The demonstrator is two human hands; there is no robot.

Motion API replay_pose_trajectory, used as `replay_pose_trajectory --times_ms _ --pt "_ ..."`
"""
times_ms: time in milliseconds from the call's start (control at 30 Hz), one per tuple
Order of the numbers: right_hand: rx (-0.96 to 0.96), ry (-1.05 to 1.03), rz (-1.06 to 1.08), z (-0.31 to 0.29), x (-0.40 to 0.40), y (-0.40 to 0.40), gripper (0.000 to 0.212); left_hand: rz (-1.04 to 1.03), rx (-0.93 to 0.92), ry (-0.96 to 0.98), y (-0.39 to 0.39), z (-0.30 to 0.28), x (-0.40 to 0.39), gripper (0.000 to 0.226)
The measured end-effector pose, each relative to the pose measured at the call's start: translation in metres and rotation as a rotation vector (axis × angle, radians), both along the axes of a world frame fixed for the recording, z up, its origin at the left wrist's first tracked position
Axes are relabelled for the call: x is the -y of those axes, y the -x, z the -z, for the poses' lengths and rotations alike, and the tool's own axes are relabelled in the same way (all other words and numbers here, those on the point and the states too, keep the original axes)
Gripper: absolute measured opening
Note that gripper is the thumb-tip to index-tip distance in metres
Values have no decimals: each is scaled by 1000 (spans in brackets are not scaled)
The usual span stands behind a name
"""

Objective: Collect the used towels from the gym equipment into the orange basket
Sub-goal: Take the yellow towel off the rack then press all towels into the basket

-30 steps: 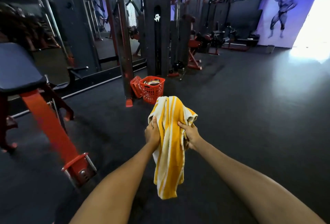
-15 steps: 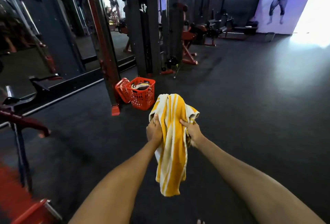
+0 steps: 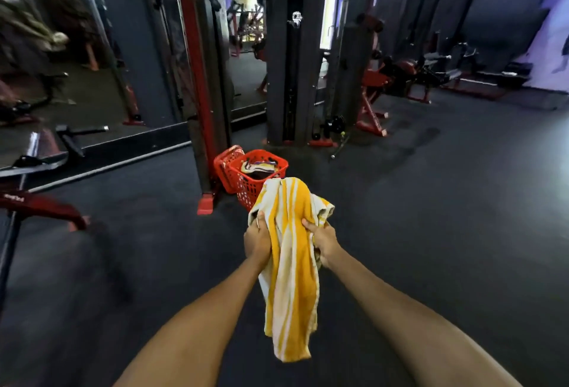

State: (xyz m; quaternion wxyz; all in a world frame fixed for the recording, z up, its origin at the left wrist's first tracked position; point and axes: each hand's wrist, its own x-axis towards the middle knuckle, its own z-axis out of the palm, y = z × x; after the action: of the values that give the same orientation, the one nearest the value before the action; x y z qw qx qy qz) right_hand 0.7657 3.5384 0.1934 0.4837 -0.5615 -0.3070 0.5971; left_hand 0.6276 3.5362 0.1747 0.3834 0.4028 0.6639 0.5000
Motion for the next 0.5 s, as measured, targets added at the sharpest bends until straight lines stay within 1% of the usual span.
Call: replay_pose_trajectory --times_ms 133,300,433,500 --pt "7 -12 -69 12 -92 -9 52 -26 -21 -24 -8 11 -85 54" --pt "55 -49 -164 5 -225 -24 56 -69 -12 -39 -23 4 -207 52" --pt "69 -62 -190 -7 -336 -34 56 -79 111 -53 -31 -7 -314 52" --pt "65 -50 -198 -8 -382 -39 56 -55 184 -30 -34 -11 -356 51"
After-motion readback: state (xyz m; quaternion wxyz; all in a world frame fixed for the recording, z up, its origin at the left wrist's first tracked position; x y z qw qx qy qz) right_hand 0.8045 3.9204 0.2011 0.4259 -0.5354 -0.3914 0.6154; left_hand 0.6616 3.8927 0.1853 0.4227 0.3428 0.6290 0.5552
